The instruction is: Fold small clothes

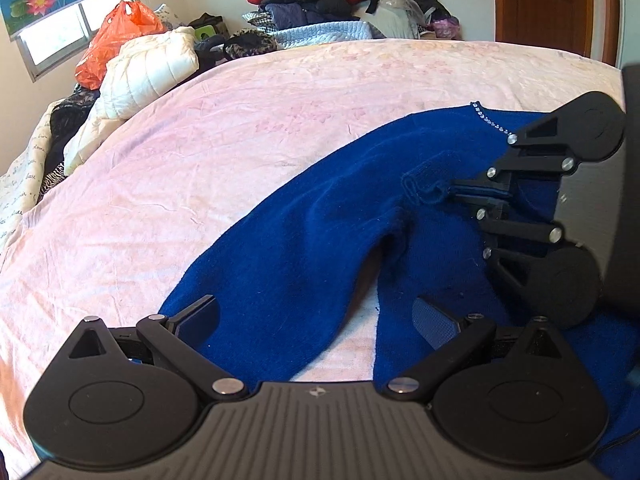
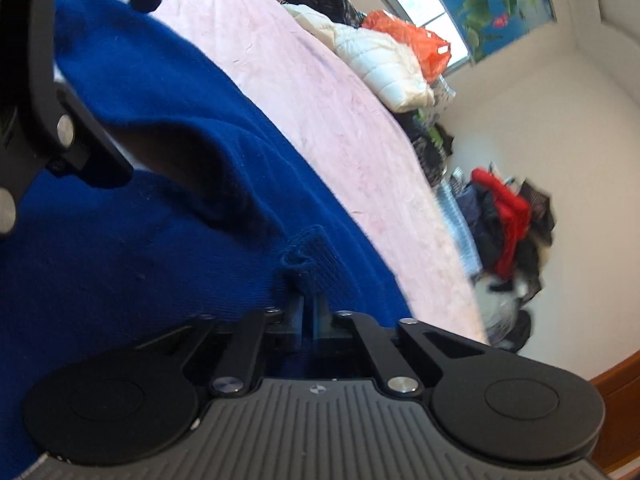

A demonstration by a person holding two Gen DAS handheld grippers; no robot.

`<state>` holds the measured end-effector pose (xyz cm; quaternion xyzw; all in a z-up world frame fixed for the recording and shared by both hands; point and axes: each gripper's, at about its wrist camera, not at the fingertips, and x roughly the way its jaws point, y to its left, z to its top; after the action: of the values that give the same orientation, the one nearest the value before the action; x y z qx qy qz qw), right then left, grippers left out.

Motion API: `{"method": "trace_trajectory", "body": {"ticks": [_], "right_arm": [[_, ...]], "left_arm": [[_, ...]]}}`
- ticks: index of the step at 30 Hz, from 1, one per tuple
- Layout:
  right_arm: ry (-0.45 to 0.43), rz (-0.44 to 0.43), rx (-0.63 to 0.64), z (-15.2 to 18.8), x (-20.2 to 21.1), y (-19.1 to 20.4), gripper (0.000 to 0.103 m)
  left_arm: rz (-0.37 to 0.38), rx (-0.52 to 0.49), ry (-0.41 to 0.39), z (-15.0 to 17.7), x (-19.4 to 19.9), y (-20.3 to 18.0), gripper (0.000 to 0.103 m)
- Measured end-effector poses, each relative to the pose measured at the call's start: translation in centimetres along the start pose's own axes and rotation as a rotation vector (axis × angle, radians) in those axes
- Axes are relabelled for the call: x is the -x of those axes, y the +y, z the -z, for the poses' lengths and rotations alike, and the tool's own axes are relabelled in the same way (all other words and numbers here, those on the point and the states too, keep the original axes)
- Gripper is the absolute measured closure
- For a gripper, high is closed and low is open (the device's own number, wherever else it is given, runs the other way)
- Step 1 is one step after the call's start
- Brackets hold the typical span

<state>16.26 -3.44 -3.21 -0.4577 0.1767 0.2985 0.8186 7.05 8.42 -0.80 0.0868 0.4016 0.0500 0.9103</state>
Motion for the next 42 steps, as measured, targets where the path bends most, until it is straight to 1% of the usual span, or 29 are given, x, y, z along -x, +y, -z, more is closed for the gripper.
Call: {"method": "trace_trajectory", "body": {"ticks": [2, 4, 5, 8, 9, 10, 12, 13, 14, 15, 16, 17, 18, 19, 20, 21, 22, 23, 24, 25, 26, 27, 29, 31, 33, 36, 37, 39, 42], "right_arm": [[-0.016, -0.036, -0.154, -0.2, 0.4, -2.2, 0.101], [-0.064, -0.042, -0.351, -0.4, 1.3, -5.4, 0.101], [-0.093, -0.023, -0.454, -0.4, 1.9, -7.3, 0.102], [-0.213, 0.114, -0.783, 0.4, 4.6, -12.7, 0.102], [-0.254, 0.141, -0.862, 0.7, 5.6, -13.8, 0.099], [-0.279, 0.145, -0.893, 0.6, 6.2, -14.3, 0.098], [-0.241, 0.104, -0.84, -0.3, 5.9, -13.8, 0.098], [-0.207, 0.053, -0.819, -0.7, 5.2, -13.0, 0.098], [-0.179, -0.023, -0.824, -0.9, 4.3, -12.2, 0.098], [-0.145, -0.147, -0.845, -1.0, 3.1, -11.0, 0.098], [-0.095, -0.269, -0.868, -1.0, 2.1, -9.5, 0.095], [-0.047, -0.364, -0.897, -0.8, 1.1, -7.9, 0.09], [-0.033, -0.418, -0.908, -0.6, 0.7, -7.0, 0.088], [-0.056, -0.447, -0.919, -0.5, 1.5, -5.6, 0.088], [-0.092, -0.443, -0.939, 0.0, 2.6, -5.3, 0.088], [-0.131, -0.402, -0.966, 0.5, 3.6, -5.8, 0.088], [-0.149, -0.322, -0.986, 1.1, 4.8, -6.8, 0.086], [-0.141, -0.211, -0.994, 1.5, 5.5, -7.6, 0.073], [-0.105, -0.077, -0.992, 2.0, 6.1, -8.5, 0.05], [-0.055, 0.015, -0.986, 2.6, 6.2, -9.2, 0.042], [-0.001, 0.066, -0.968, 2.9, 6.0, -9.7, 0.038], [0.039, 0.083, -0.934, 3.4, 5.7, -10.0, 0.04], [0.053, 0.073, -0.872, 3.5, 4.9, -9.7, 0.04], [0.052, 0.05, -0.821, 3.2, 4.0, -8.8, 0.049], [0.047, 0.035, -0.767, 1.9, 2.5, -8.7, 0.064], [0.082, 0.034, -0.753, 1.1, 0.6, -8.5, 0.068], [0.097, 0.026, -0.767, 0.9, -1.2, -9.3, 0.069], [0.121, 0.009, -0.78, 0.9, -3.2, -9.8, 0.069], [0.131, 0.029, -0.754, 1.0, -4.5, -9.8, 0.07]], "left_arm": [[-0.003, 0.011, 0.007, 0.0, -0.2, 0.3, 0.0], [-0.003, 0.024, 0.015, -0.1, -0.4, 0.5, 0.0], [-0.002, 0.027, 0.016, -0.1, -0.4, 0.6, 0.0], [-0.004, 0.024, 0.006, -0.1, -0.1, 0.7, 0.0], [-0.005, 0.021, 0.004, -0.2, -0.1, 0.6, 0.0], [-0.005, 0.02, 0.006, -0.2, -0.1, 0.5, 0.0], [-0.004, 0.023, 0.011, -0.2, -0.2, 0.5, 0.0], [-0.003, 0.026, 0.011, -0.2, -0.2, 0.5, 0.0], [-0.003, 0.026, 0.011, -0.1, -0.2, 0.5, 0.0], [-0.002, 0.026, 0.011, -0.1, -0.2, 0.5, 0.0], [-0.002, 0.024, 0.013, -0.1, -0.1, 0.4, 0.0], [0.0, 0.022, 0.014, 0.0, -0.1, 0.4, 0.0], [0.001, 0.018, 0.014, 0.0, 0.0, 0.5, 0.0], [-0.001, 0.015, 0.011, 0.1, 0.1, 0.6, 0.0], [-0.007, 0.013, 0.007, 0.1, 0.2, 0.7, 0.0], [-0.013, 0.014, 0.003, -0.1, 0.2, 0.9, 0.0], [-0.018, 0.018, 0.001, -0.1, 0.2, 1.1, 0.0], [-0.021, 0.024, 0.004, -0.1, 0.1, 1.3, 0.0], [-0.019, 0.032, 0.01, -0.2, -0.1, 1.4, 0.0], [-0.014, 0.04, 0.015, -0.2, -0.2, 1.4, 0.0], [-0.009, 0.045, 0.017, -0.1, -0.2, 1.4, 0.0], [-0.003, 0.044, 0.018, -0.1, -0.3, 1.3, 0.0], [0.0, 0.027, 0.015, 0.0, -0.2, 1.0, 0.0], [-0.005, 0.011, 0.011, 0.1, -0.2, 0.7, 0.0], [-0.004, 0.008, 0.018, 0.2, -0.3, 0.5, 0.0], [-0.001, 0.011, 0.031, 0.3, -0.6, 0.6, 0.0], [-0.001, 0.011, 0.032, 0.3, -0.6, 0.6, 0.0], [0.0, 0.01, 0.034, 0.4, -0.7, 0.6, 0.0], [0.004, 0.009, 0.041, 0.5, -0.8, 0.5, 0.0]]}}
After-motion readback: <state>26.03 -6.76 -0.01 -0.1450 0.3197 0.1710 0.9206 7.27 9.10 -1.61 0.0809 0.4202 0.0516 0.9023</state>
